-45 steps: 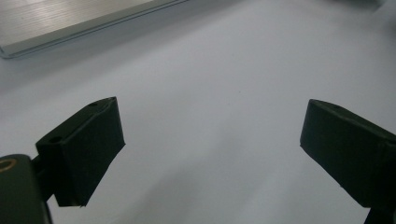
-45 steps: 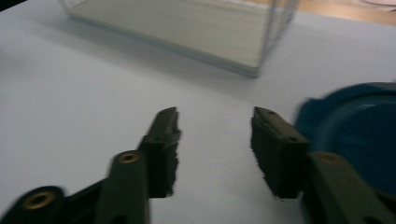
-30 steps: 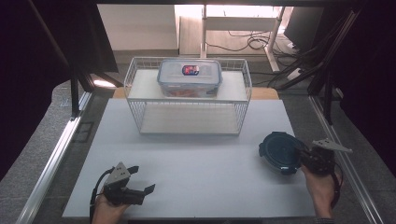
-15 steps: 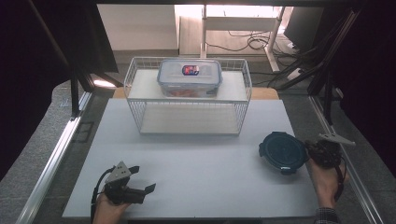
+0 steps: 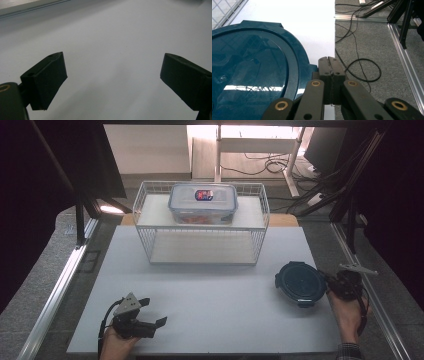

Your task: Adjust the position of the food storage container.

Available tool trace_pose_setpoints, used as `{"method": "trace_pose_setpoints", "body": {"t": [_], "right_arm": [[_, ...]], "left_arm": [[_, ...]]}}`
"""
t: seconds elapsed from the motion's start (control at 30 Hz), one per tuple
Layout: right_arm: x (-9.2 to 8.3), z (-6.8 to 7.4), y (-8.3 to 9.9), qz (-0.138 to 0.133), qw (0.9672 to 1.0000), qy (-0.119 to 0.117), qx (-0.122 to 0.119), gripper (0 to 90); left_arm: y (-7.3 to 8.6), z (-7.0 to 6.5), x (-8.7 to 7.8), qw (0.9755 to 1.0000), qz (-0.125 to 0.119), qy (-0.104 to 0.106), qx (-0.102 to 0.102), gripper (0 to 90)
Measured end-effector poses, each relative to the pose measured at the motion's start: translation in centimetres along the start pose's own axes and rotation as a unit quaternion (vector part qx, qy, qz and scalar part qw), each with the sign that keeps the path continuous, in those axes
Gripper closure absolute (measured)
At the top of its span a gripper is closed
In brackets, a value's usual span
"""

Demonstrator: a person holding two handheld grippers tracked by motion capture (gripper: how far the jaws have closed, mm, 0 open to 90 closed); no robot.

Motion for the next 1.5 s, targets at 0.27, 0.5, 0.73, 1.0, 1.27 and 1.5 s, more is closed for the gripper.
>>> {"method": "trace_pose_setpoints", "body": {"t": [0.27,0.5,0.73,1.0,1.27,1.5], "right_arm": [[-0.1,3.1,0.2,0.005,0.9989,-0.044,-0.014,89.9],[-0.2,6.1,0.4,0.013,0.9965,-0.075,-0.035,89.9],[-0.1,9.4,0.8,0.022,0.991,-0.121,-0.054,89.9],[-0.2,13.3,0.9,0.029,0.984,-0.154,-0.086,89.9],[-0.6,16.8,0.9,0.031,0.9758,-0.189,-0.105,89.9],[-0.8,19.2,1.1,0.036,0.9693,-0.217,-0.111,89.9]], "left_arm": [[0.0,-0.1,0.1,1.0,0.003,0.0,0.002,6.2],[0.1,-0.1,0.1,1.0,0.006,0.002,0.004,6.2],[0.1,-0.2,0.1,1.0,0.006,0.001,0.006,6.2],[0.0,-0.3,0.2,1.0,0.006,0.002,0.007,6.2],[0.0,-0.3,0.1,1.0,0.006,0.001,0.008,6.3],[0.0,-0.3,0.2,0.9999,0.007,0.001,0.009,6.3]]}}
Point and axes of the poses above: each handheld gripper's, and its own axes: x roughly forward along the jaws, y roughly out of its underside, z roughly to its left, the point moved 10 cm from there along x, roughly forward along the jaws, and after that the axes turned 2 degrees about z, right-handed, at the moved point
